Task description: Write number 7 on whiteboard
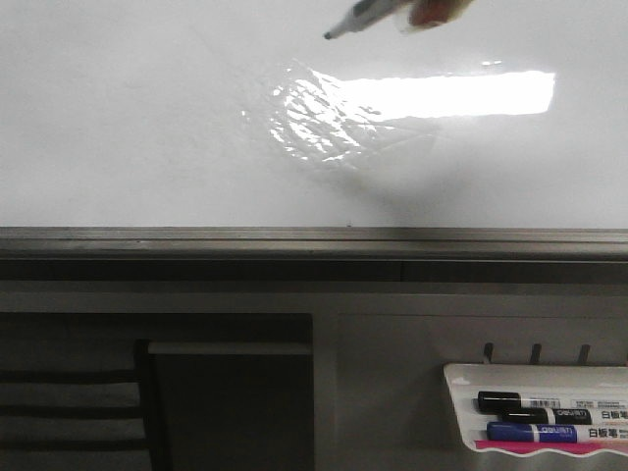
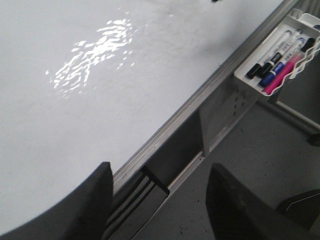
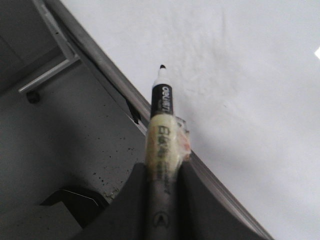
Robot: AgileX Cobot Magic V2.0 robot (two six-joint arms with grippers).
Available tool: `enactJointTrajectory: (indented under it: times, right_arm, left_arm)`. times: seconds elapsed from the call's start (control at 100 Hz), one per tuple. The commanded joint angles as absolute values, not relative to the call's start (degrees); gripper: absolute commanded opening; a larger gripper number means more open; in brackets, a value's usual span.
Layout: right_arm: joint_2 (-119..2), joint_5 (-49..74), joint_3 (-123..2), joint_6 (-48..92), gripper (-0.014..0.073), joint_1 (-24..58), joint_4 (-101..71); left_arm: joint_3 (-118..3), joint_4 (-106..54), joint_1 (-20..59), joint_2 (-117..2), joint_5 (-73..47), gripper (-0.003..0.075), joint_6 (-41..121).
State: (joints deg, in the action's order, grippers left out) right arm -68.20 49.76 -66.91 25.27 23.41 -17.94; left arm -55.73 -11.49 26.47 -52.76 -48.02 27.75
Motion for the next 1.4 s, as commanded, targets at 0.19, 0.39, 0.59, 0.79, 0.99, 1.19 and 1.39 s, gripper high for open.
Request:
enactJointTrajectory:
  times: [0.19, 0.39, 0.59, 0.79, 0.99, 1.19, 1.39]
  right_arm:
    - [-67.5, 31.9, -62.4, 19.1, -0.0043, 23.5, -21.7]
    - [-70.9, 30.6, -61.6, 19.1, -0.0043, 24.3, -22.4]
    - [-76.0, 28.2, -61.6, 19.1, -0.0043, 24.3, -22.4]
    - [-76.8, 28.5, -61.6, 18.3, -0.0043, 22.9, -20.8]
    - [-74.0, 33.1, -61.6, 16.4, -0.0043, 16.6, -20.4]
    - [-73.0, 33.5, -61.6, 16.4, -0.0043, 15.7, -19.4]
    - [-74.1, 34.4, -61.5, 16.4, -0.0043, 16.1, -19.4]
  left_arm:
    - [-55.6, -12.5, 23.4, -51.5, -41.5, 0.0388, 26.6]
    - [-55.6, -12.6, 23.4, -51.5, -39.2, 0.0388, 26.6]
    - [-55.6, -12.6, 23.4, -51.5, -38.5, 0.0388, 26.6]
    - [-55.6, -12.6, 23.4, -51.5, -38.4, 0.0388, 26.6]
    - [-55.6, -12.6, 23.4, -51.5, -38.4, 0.0388, 26.6]
    - [-55.6, -12.6, 23.4, -51.5, -38.0, 0.0388, 26.6]
    - [-55.6, -12.6, 23.4, -51.5, -37.6, 0.0388, 26.6]
